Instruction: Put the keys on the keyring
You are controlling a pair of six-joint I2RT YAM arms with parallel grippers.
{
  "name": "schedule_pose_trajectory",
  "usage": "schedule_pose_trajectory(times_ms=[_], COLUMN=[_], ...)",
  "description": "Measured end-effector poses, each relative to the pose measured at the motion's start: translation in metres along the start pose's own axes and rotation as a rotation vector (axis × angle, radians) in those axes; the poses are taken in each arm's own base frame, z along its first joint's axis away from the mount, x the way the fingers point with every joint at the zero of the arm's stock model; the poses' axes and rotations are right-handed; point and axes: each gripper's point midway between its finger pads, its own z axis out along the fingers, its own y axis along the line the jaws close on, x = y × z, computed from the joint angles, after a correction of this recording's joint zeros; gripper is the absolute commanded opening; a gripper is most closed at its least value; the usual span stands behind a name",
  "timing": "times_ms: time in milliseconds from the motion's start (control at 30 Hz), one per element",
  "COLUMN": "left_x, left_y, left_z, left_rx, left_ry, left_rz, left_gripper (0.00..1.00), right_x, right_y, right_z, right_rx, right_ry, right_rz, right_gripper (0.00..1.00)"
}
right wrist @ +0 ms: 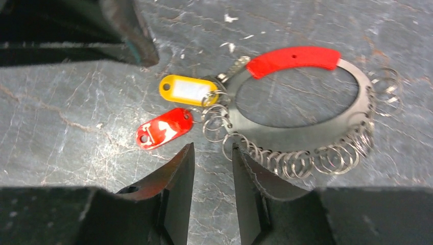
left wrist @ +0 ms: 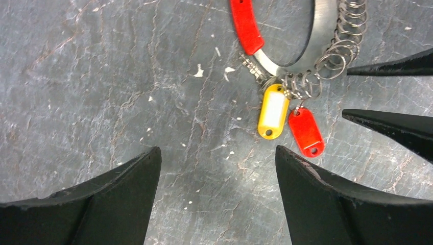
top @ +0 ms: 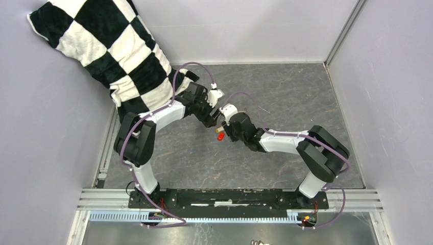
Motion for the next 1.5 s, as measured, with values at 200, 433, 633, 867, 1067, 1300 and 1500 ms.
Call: schedule_pose_trajectory(times_ms=[200,433,633,867,1067,1300,1500], left_x=[0.005,0.004,0.004,0.004,0.006,0.002,0.002], left_y=[0.016,0.027,0.026,0.024,0.025,0.026,0.023], left_z=[-0.008,-0.015,-0.019,-0.024,-0.026,-0.037,-0.045], left_rx=[-0.025,-0.051,-0.05,-0.05,-0.055,-0.074,-0.08], left_ry=[0.013,0.003,0.009,0.017,0.023,0.018,0.013], left_rz=[-0.036,-0.05,-0.054,-0.057,-0.06,-0.056,-0.054], left_gripper=[0.88,0.88,0.88,0.87,0.87,0.87,0.87], right_x=[0.012,0.015,0.023,0.014,0.011,0.011,0.014], right_y=[0.011,0.014,0.011,0.005,0.006,0.006,0.003], right_z=[0.007,0.013,0.021,0.027,0.03,0.035,0.034], right_rx=[-0.075,-0.096,-0.083,-0.047,-0.046,-0.044,-0.026], right_ry=[0.051,0.068,0.092,0.075,0.067,0.067,0.083], right_rz=[-0.094,-0.141,-0.18,-0.209,-0.215,-0.215,-0.216], right_gripper=[0.4,0.38,0.28,0.19,0.14,0.06,0.29])
